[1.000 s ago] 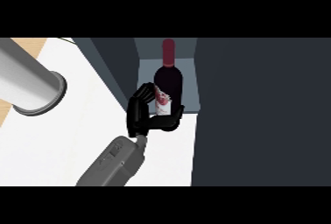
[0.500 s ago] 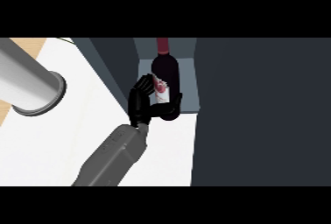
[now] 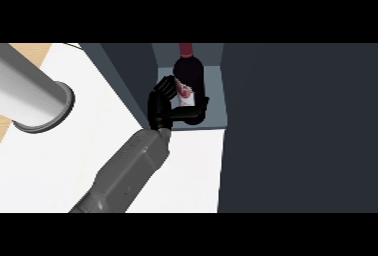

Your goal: Pick up the wine, place it into the cabinet and close the cabinet

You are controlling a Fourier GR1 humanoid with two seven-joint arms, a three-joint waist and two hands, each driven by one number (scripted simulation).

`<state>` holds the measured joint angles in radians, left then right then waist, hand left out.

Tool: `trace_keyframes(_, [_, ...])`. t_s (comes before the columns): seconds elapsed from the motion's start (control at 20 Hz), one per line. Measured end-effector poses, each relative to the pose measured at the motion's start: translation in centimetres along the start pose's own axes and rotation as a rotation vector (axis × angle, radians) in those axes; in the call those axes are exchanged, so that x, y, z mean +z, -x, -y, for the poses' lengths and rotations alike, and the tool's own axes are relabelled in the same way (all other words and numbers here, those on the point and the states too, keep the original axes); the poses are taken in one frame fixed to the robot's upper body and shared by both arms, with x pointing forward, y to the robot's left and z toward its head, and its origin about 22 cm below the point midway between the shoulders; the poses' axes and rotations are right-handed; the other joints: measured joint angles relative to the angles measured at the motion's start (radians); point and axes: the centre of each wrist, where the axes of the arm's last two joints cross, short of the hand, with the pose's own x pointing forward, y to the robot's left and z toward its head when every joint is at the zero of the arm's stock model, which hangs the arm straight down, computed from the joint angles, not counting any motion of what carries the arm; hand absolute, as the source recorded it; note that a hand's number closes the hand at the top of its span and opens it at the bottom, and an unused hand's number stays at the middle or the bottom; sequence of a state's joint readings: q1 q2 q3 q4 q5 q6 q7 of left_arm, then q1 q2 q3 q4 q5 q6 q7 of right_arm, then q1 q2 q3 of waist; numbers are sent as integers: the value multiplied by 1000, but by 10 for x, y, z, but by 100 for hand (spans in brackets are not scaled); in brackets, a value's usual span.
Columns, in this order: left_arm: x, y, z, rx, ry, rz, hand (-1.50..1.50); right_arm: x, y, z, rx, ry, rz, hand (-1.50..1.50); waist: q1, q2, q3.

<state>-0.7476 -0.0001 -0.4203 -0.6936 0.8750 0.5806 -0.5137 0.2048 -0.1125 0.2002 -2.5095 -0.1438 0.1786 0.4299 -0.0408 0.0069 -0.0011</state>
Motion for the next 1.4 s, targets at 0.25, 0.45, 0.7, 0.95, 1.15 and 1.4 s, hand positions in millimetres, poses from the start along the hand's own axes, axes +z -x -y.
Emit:
trace_keyframes(0.25, [-19, -7, 1, -28, -32, -6, 150, -1, 1, 0, 0, -5, 8, -150, 1, 5, 0])
trace_keyframes(0.45, [-32, -14, 1, -70, -41, 4, 150, 0, 3, -1, -6, -10, 5, -150, 0, 7, 0])
trace_keyframes(0.7, [-44, -22, 8, -161, -85, 40, 150, 0, 4, -1, -7, -9, 2, -150, -4, 8, 0])
trace_keyframes(0.95, [-61, -39, 4, -278, -150, 109, -150, 0, 6, -1, -10, -18, 11, -150, -11, 6, 1])
trace_keyframes(1.15, [-67, -43, 0, -350, -171, 110, -150, 1, 6, -2, -17, -25, 14, -150, -18, 4, 2])
trace_keyframes(1.4, [-69, -41, -2, -404, -188, 106, -150, 1, 7, -2, -18, -30, 26, -150, -23, 5, 2])
